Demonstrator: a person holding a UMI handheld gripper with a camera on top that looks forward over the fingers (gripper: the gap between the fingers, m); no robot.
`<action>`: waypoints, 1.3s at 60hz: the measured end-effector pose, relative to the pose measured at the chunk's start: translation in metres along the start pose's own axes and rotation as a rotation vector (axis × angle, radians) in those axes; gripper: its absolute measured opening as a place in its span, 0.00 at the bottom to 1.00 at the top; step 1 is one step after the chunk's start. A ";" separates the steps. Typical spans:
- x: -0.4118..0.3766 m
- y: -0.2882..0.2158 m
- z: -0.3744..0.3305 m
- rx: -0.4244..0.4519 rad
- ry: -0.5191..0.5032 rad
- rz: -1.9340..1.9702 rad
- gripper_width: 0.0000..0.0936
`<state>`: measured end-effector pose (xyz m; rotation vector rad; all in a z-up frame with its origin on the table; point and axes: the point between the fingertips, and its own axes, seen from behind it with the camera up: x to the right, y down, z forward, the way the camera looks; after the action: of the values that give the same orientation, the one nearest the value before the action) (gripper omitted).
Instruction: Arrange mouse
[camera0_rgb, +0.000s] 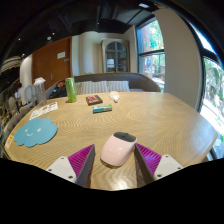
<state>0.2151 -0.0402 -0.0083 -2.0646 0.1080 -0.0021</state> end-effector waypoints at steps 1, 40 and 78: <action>0.001 -0.001 0.003 -0.003 0.003 -0.007 0.87; -0.064 -0.040 -0.009 0.088 0.113 0.135 0.44; -0.367 -0.030 0.019 0.033 -0.061 -0.082 0.44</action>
<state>-0.1470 0.0193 0.0253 -2.0334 -0.0146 0.0079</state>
